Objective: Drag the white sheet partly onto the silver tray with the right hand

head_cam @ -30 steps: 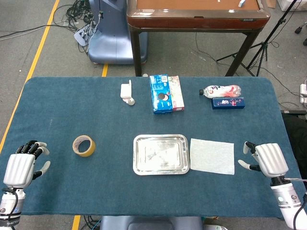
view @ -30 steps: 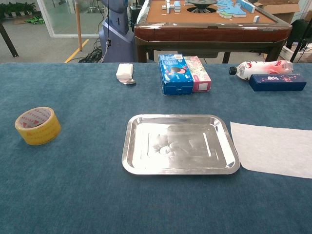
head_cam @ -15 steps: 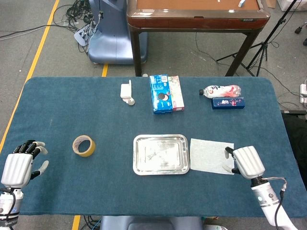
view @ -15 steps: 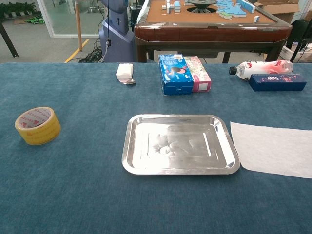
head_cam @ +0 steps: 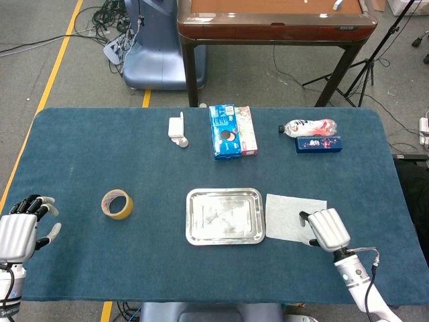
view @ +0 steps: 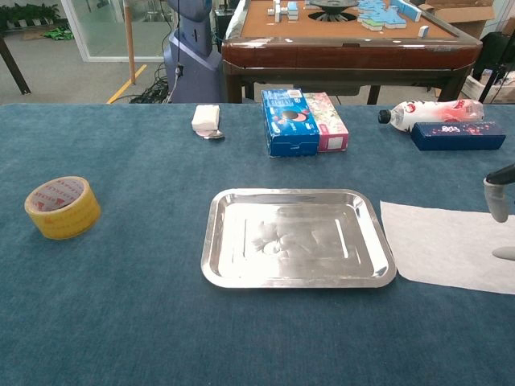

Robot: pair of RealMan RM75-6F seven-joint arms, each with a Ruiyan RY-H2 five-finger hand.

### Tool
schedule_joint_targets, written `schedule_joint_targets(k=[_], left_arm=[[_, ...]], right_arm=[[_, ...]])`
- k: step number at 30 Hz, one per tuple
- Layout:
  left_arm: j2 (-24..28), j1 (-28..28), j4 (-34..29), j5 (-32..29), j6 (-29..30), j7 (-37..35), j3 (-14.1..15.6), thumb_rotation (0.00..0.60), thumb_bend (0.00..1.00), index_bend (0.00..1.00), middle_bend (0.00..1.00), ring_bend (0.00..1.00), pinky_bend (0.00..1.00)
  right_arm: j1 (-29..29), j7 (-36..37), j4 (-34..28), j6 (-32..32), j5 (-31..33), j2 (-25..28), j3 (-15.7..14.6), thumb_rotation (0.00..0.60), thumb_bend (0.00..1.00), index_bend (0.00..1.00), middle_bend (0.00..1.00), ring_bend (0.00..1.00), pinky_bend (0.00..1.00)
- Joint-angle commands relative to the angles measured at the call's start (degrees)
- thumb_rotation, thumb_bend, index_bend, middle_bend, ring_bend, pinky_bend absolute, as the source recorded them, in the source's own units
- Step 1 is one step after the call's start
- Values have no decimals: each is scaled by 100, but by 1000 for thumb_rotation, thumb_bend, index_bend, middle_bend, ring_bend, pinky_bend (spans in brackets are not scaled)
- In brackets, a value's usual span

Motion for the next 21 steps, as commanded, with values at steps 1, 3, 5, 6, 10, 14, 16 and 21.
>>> schedule_joint_targets(k=[1,3,5,6,10,14,16,21], left_arm=[[5,9,5,-19,16,-16,-19,600,249,532,359,232,321],[15,15,-1,-20,22,-30,-21,600,249,533,359,232,321],[30,26,13,-37,37,6,-31,600,249,533,359,232,321],[31,33,8,-61,45,6,-44,600,249,533,358,232,321],[85,51,-24,-146,25,1,-72,600,249,536,358,232,321],[138,73,-78,-259,12,-39,-119,600,249,550,358,232,321],[167,81,-92,-302,11,-57,-143,600,249,556,358,233,321],[192,91,-85,-320,1,-89,-146,600,249,557,358,233,321]], right_arm=[[39,11,90,-61,17,-106,-22,600,0,597,1000,1000,1000],[64,-7,155,-96,10,-177,-41,600,0,597,1000,1000,1000],[77,-24,212,-105,18,-235,-41,600,0,597,1000,1000,1000],[81,-21,235,-105,29,-264,-36,600,0,597,1000,1000,1000],[108,29,325,-119,53,-376,-30,600,0,597,1000,1000,1000],[134,42,455,-155,46,-474,-62,600,0,597,1000,1000,1000],[143,75,528,-172,47,-521,-80,600,0,597,1000,1000,1000],[151,167,681,-169,47,-615,-103,600,0,597,1000,1000,1000]])
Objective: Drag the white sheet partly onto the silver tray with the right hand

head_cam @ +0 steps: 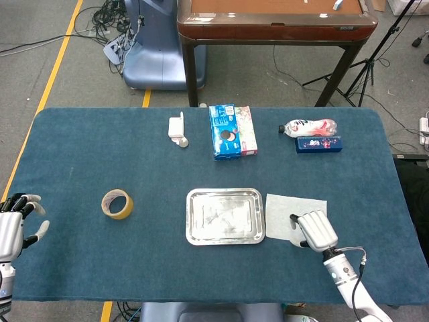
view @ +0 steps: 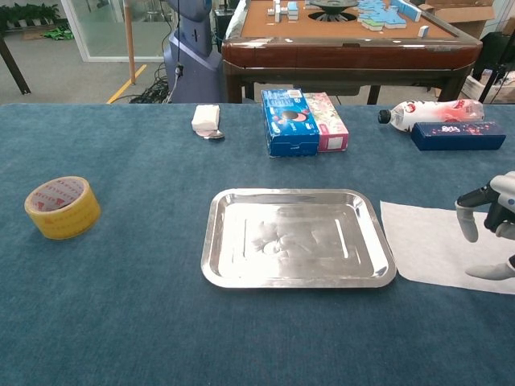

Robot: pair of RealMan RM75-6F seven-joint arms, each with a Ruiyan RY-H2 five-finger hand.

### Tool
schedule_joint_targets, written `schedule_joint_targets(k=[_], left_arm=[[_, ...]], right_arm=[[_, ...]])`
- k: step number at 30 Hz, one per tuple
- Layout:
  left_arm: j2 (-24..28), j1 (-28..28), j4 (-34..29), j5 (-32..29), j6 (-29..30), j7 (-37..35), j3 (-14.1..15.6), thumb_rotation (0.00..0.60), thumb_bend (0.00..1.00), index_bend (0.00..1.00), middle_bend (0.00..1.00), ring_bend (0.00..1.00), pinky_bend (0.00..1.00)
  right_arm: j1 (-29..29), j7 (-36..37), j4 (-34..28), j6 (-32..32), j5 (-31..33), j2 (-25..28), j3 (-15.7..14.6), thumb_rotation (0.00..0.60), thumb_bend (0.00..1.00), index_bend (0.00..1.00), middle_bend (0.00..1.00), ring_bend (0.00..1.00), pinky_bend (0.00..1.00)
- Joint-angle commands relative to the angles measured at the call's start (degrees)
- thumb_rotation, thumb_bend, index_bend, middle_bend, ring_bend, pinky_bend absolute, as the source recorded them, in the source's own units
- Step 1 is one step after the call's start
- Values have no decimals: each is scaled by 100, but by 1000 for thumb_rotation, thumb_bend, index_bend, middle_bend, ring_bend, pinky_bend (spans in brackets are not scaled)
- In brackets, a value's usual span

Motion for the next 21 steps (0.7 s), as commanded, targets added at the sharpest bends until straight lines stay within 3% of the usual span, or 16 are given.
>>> schedule_joint_targets(k=[1,21], left_arm=[[3,-4,6,-5,-23,-7,5,600,249,558,358,232,321],[14,-4,23,-22,-77,-58,12,600,249,559,358,233,321]], right_arm=[[5,50,79,5,-5,-52,-19,600,0,597,1000,1000,1000],[40,132,588,-171,106,-374,-107,600,0,597,1000,1000,1000]])
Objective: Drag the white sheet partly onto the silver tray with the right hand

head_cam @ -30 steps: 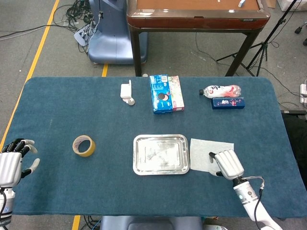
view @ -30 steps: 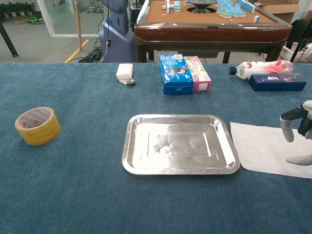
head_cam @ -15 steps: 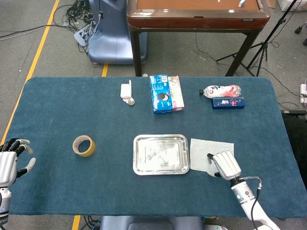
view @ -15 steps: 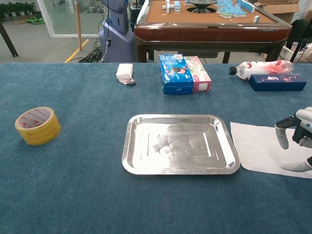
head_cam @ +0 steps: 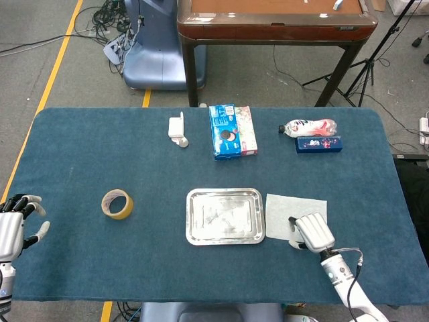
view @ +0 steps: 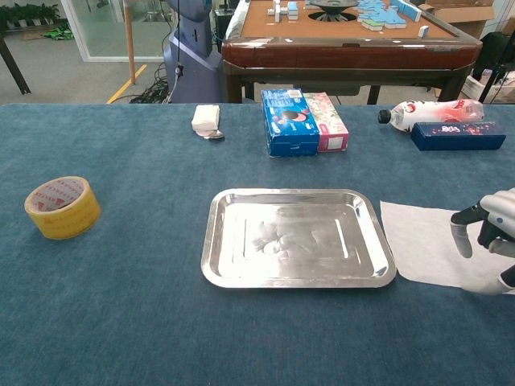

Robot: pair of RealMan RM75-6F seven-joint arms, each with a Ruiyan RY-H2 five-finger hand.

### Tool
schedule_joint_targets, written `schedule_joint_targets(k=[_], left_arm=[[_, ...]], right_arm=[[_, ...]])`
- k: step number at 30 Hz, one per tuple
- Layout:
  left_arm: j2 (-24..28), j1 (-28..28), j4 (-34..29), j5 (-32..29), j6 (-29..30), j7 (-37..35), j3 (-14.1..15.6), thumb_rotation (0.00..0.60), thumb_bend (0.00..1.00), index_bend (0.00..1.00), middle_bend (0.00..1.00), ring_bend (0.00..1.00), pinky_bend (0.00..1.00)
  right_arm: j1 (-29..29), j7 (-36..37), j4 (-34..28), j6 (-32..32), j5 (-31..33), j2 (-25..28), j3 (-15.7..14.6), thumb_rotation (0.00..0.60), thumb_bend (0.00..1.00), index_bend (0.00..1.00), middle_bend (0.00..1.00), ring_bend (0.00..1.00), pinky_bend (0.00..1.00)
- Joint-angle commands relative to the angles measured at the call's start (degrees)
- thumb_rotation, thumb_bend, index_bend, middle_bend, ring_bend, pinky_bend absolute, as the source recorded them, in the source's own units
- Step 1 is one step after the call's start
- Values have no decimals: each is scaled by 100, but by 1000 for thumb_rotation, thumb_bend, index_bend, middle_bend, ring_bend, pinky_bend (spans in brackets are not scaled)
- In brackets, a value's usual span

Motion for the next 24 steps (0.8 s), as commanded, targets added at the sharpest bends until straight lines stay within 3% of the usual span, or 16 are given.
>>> schedule_joint_targets(k=[1,17,24], left_arm=[[3,2,-2,3,0,-8,1,600,249,558,358,233,321],[20,12,-7,5,-3,-49,3,600,249,558,358,233,321],[24,14,-7,8,-4,-53,4,600,249,559,358,233,321]], right_arm=[[7,6,39,-28,18,-27,-8,600,0,597,1000,1000,1000],[30,-83,184,-161,142,-139,-18,600,1,597,1000,1000,1000],[37,-116,174,-180,176,-133,-11,600,73,597,1000,1000,1000]])
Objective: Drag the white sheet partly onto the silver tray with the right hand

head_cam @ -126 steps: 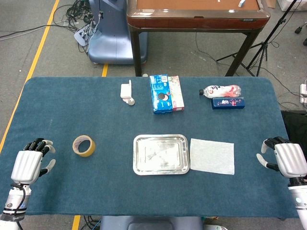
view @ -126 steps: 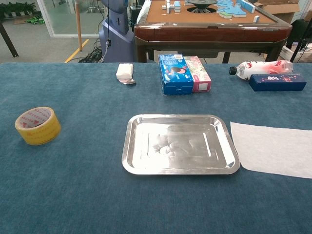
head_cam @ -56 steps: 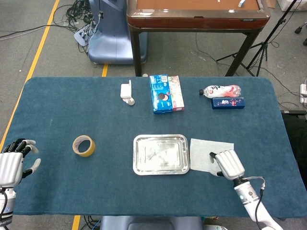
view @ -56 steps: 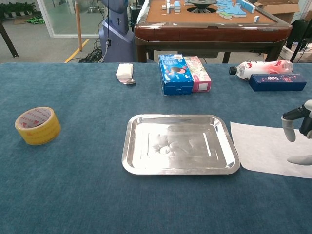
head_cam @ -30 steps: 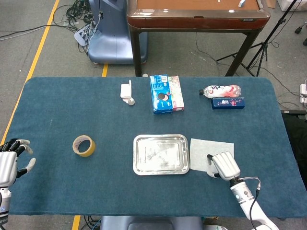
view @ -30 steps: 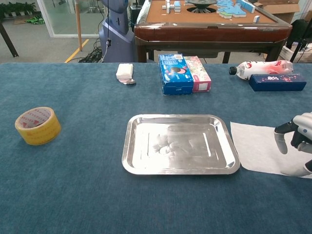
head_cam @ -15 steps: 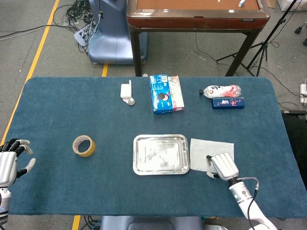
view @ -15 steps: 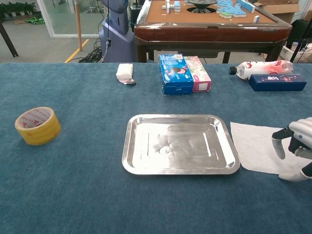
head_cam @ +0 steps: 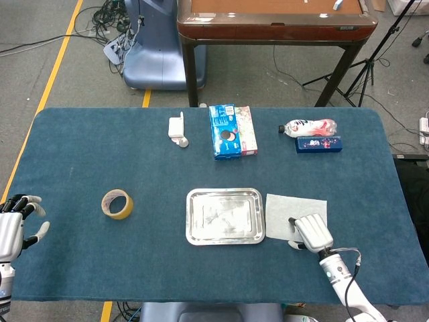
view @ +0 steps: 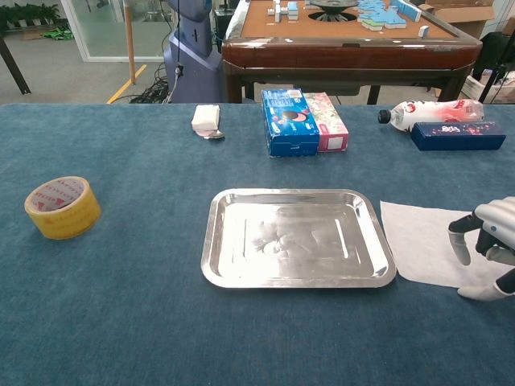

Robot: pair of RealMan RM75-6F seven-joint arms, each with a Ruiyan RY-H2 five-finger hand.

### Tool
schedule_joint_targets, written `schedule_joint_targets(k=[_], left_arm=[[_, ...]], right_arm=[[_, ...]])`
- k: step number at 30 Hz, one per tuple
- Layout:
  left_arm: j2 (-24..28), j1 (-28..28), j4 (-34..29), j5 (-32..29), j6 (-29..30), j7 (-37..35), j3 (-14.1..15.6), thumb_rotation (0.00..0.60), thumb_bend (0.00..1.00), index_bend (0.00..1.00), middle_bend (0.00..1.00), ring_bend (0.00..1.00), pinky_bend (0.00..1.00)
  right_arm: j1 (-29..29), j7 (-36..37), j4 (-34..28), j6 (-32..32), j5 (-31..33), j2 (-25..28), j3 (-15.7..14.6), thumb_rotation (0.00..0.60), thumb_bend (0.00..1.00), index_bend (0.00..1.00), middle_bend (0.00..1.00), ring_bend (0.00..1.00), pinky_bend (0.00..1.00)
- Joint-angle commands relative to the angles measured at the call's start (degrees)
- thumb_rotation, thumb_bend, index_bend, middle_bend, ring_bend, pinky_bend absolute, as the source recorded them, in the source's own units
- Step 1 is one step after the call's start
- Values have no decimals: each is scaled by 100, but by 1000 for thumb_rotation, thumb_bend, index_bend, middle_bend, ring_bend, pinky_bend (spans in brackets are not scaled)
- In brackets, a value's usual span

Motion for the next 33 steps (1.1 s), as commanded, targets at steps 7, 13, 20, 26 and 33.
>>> schedule_joint_targets(k=[7,13,20,26,33], left_arm=[[-6,0,1,-5,-5,14,0,600,249,558,358,233,321],[-4,3,2,-10,-1,5,-6,600,249,558,359,233,321],[-4,1,3,-10,-10,13,-2,600,248,559,358,233,321],[-6,2,3,-9,-10,17,-1,600,249,559,358,232,321],[-8,-2,2,-15,-23,21,0,600,249,559,358,233,321]], right_arm=[[14,-67,-23,-71,61,16,-1,600,133,597,1000,1000,1000],[28,-78,-43,-116,86,30,-7,600,217,597,1000,1000,1000],[33,-81,-81,-118,91,53,-13,600,324,597,1000,1000,1000],[38,-112,-97,-159,135,75,-10,600,379,593,1000,1000,1000],[47,-133,-97,-186,163,74,-7,600,463,589,1000,1000,1000]])
